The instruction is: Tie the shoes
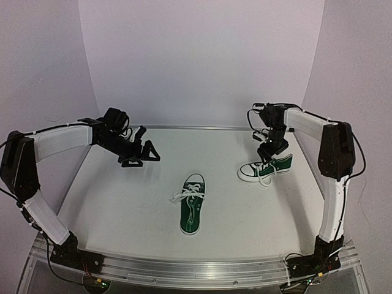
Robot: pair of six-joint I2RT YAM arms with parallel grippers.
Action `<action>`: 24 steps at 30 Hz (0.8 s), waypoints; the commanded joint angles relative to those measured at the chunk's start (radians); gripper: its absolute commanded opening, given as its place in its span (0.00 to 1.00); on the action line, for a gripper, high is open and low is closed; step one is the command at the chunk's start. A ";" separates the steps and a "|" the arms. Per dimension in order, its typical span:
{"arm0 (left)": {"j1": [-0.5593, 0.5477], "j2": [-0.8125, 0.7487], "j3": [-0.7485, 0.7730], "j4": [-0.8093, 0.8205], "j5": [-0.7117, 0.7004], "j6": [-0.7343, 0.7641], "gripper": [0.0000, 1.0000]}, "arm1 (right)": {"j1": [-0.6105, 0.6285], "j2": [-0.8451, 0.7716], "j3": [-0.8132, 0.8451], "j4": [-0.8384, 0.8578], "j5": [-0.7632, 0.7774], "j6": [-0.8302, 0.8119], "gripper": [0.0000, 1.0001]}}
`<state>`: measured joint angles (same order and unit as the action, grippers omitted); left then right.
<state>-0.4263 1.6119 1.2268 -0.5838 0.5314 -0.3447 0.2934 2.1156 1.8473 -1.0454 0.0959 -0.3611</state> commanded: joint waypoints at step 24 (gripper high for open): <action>0.001 0.030 0.085 0.000 0.008 0.007 1.00 | -0.018 -0.069 -0.007 0.043 -0.215 0.145 0.00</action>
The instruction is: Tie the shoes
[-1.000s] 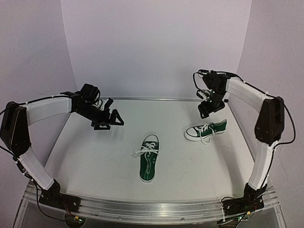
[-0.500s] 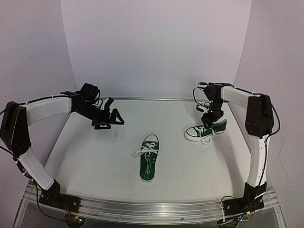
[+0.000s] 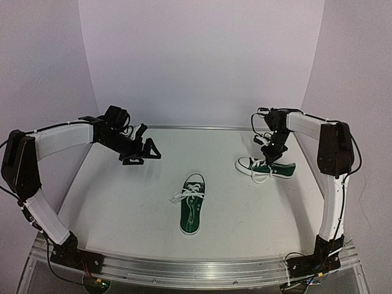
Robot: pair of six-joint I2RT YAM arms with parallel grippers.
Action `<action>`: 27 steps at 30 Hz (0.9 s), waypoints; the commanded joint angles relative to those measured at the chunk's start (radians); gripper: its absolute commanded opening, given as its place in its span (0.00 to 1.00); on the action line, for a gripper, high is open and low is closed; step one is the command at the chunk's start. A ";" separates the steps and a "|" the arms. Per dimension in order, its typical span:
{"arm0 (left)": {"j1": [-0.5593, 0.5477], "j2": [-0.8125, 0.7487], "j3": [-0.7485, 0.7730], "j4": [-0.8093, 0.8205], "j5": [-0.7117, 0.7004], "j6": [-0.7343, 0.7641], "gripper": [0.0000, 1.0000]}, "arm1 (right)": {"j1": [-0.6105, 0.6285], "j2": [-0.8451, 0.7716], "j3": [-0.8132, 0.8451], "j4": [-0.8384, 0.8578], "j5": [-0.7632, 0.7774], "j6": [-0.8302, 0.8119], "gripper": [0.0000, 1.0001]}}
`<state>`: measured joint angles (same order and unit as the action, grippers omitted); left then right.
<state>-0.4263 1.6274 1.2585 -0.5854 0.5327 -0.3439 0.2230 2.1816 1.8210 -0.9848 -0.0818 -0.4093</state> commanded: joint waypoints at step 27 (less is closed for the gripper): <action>0.001 -0.149 -0.064 0.004 -0.037 -0.094 1.00 | 0.515 -0.223 -0.349 0.343 -0.426 0.918 0.00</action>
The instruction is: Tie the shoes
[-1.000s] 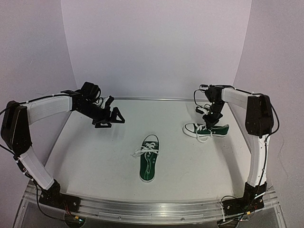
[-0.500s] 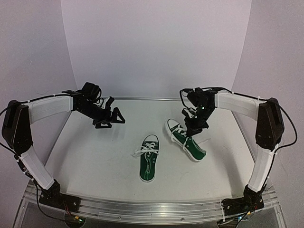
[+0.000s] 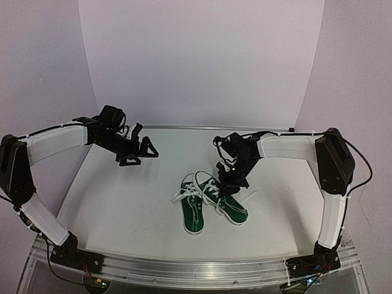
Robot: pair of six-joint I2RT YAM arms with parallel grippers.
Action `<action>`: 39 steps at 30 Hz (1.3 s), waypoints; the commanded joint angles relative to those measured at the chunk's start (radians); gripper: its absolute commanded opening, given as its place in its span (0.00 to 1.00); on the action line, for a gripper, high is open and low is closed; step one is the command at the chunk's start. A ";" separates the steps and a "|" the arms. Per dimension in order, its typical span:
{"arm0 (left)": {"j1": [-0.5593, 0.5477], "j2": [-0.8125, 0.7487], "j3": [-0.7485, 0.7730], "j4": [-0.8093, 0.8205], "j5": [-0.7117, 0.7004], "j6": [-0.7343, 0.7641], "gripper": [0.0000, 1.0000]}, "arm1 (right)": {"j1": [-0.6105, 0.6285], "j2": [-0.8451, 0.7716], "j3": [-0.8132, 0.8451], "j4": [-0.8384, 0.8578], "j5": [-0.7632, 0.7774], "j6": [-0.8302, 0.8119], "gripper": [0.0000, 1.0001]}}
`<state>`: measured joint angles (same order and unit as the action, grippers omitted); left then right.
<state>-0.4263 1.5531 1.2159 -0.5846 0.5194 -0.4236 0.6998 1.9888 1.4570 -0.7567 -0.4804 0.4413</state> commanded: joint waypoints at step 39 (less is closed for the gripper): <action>0.006 -0.213 0.050 -0.119 -0.103 -0.076 1.00 | 0.291 0.337 0.336 0.740 -0.024 0.794 0.00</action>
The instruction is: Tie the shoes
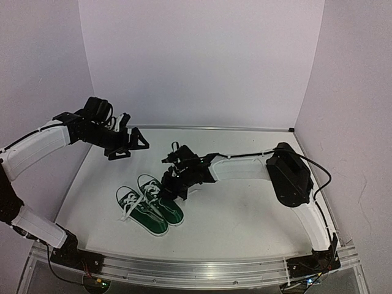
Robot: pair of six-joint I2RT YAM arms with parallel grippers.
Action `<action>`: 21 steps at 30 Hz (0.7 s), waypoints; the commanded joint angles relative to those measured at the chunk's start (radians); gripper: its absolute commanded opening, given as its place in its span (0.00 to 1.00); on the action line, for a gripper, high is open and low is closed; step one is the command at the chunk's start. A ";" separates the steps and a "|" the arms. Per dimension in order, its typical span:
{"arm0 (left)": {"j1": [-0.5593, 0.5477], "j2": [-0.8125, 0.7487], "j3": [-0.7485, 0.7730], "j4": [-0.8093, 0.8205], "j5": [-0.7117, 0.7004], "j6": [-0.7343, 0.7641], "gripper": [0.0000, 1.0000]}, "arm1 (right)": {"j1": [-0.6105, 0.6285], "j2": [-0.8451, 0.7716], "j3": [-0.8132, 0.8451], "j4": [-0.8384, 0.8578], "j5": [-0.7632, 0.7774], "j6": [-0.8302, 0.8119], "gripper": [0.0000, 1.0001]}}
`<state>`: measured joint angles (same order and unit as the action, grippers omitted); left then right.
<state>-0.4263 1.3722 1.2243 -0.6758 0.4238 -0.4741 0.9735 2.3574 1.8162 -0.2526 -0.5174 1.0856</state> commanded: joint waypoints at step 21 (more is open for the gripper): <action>-0.050 0.130 -0.029 0.054 0.173 0.187 0.99 | -0.163 -0.577 -0.544 0.058 0.177 -0.134 0.00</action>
<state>-0.4385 1.4652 1.2013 -0.6536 0.5595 -0.3826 0.8019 1.7543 1.1524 -0.2141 -0.2812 1.0845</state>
